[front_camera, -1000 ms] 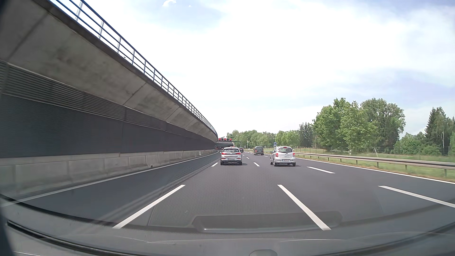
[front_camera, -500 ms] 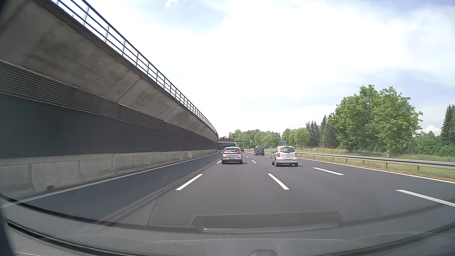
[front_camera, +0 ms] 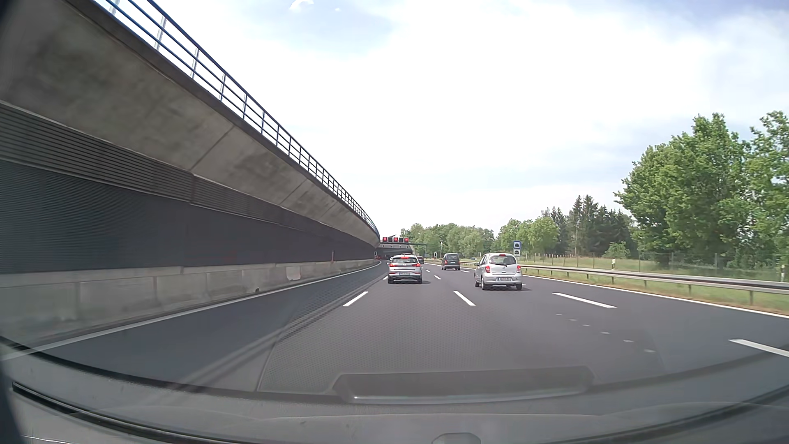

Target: Follow the waypoints while adhering to traffic rules and regulations

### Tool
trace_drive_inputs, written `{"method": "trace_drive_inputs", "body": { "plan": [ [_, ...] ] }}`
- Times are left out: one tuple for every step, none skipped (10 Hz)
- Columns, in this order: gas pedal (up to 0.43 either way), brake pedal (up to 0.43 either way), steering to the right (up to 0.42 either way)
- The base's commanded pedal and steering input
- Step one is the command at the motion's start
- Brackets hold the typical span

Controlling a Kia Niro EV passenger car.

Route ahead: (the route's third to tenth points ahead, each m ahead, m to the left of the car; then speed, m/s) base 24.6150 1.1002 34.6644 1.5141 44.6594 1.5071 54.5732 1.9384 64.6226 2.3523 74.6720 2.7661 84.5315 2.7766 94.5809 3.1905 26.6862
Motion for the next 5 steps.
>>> {"method": "trace_drive_inputs", "body": {
  "plan": [
    [0.228,0.000,-0.004],
    [0.220,0.000,-0.004],
    [0.220,0.000,-0.004],
    [0.197,0.000,-0.004],
    [0.150,0.000,-0.004]
  ]
}}
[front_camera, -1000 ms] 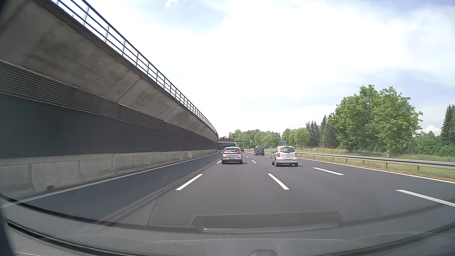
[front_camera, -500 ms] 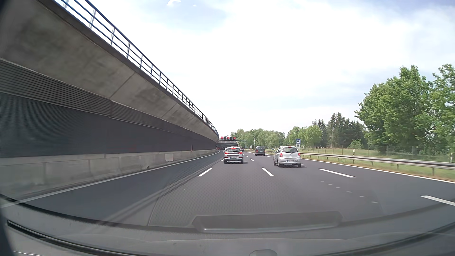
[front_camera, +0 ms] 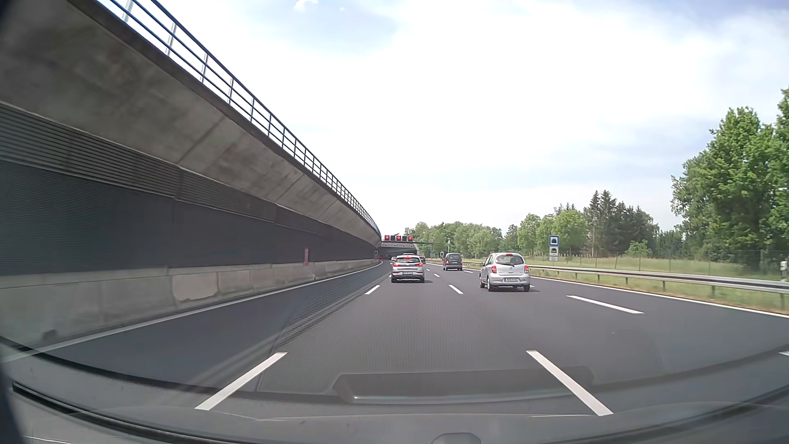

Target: Follow the waypoints while adhering to traffic rules and regulations

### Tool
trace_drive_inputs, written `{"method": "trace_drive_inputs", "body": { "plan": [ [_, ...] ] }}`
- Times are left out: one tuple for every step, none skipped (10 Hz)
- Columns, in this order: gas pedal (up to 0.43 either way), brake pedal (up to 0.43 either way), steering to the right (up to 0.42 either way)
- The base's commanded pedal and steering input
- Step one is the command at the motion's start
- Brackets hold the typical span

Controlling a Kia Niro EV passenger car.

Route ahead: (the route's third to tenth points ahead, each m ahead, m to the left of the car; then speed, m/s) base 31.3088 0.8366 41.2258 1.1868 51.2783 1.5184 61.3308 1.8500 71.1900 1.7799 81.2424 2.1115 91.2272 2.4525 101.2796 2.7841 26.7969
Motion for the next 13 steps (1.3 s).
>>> {"method": "trace_drive_inputs", "body": {
  "plan": [
    [0.130,0.000,-0.004],
    [0.118,0.000,-0.004],
    [0.110,0.000,-0.004],
    [0.098,0.000,-0.004],
    [0.087,0.000,-0.004],
    [0.059,0.000,-0.004],
    [0.000,0.000,-0.003],
    [0.000,0.000,-0.002],
    [0.000,0.000,-0.001],
    [0.000,0.000,-0.002],
    [0.000,0.000,-0.002],
    [0.000,0.000,-0.002],
    [0.000,0.000,-0.002]
  ]
}}
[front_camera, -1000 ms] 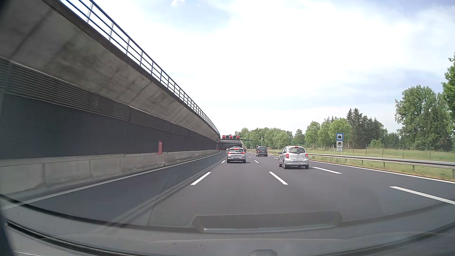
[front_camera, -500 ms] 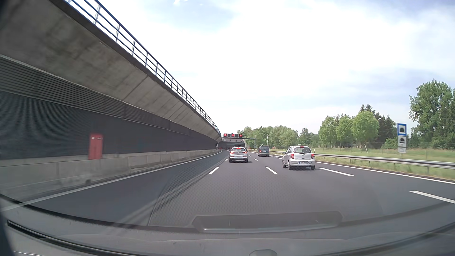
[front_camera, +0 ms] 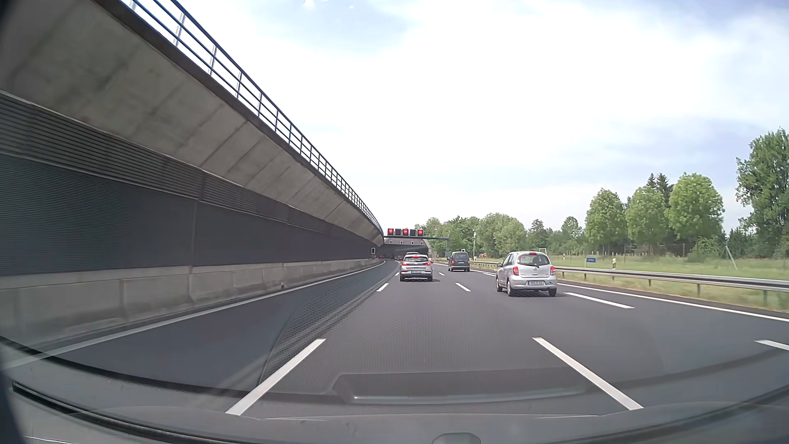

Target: Follow the waypoints while adhering to traffic rules and regulations

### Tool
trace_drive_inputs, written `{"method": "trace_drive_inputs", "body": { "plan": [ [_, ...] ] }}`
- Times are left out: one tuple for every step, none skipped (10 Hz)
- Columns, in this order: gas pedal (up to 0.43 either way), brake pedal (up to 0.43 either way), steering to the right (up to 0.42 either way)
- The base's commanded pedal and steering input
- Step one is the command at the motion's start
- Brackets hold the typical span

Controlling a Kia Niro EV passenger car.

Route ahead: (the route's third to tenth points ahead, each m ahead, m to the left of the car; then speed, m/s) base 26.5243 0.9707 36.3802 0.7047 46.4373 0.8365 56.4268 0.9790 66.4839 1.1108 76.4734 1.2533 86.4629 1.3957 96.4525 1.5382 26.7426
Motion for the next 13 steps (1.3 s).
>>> {"method": "trace_drive_inputs", "body": {
  "plan": [
    [0.000,0.000,-0.001],
    [0.000,0.000,-0.002],
    [0.000,0.000,-0.001],
    [0.000,0.000,-0.002],
    [0.000,0.000,-0.002],
    [0.000,0.000,-0.001],
    [0.000,0.000,-0.001],
    [0.000,0.000,-0.001],
    [0.000,0.000,-0.001],
    [0.000,0.000,-0.002],
    [0.000,0.000,-0.003],
    [0.000,0.000,-0.002],
    [0.079,0.000,-0.002]
  ]
}}
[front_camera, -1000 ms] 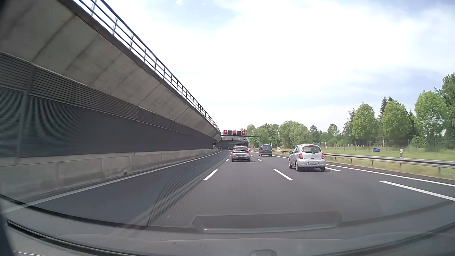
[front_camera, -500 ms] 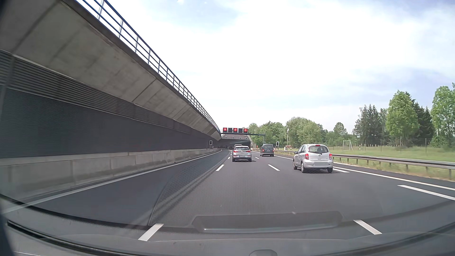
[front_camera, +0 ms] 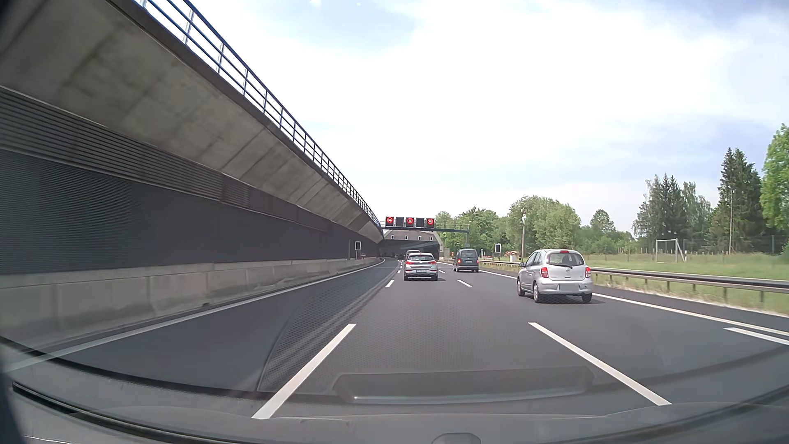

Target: Follow the waypoints while adhering to traffic rules and regulations

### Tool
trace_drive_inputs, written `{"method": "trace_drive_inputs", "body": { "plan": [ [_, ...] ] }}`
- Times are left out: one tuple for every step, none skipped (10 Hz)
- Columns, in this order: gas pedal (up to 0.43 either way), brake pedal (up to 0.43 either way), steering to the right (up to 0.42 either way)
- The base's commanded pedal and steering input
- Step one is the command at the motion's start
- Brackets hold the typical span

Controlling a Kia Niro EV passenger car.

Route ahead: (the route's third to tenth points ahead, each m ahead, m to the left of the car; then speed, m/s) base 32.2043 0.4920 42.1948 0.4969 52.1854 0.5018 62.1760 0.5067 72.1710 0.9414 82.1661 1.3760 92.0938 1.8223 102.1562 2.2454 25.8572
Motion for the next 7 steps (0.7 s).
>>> {"method": "trace_drive_inputs", "body": {
  "plan": [
    [0.087,0.000,-0.001],
    [0.087,0.000,-0.001],
    [0.087,0.000,0.000],
    [0.087,0.000,0.000],
    [0.087,0.000,0.000],
    [0.087,0.000,0.000],
    [0.087,0.000,-0.001]
  ]
}}
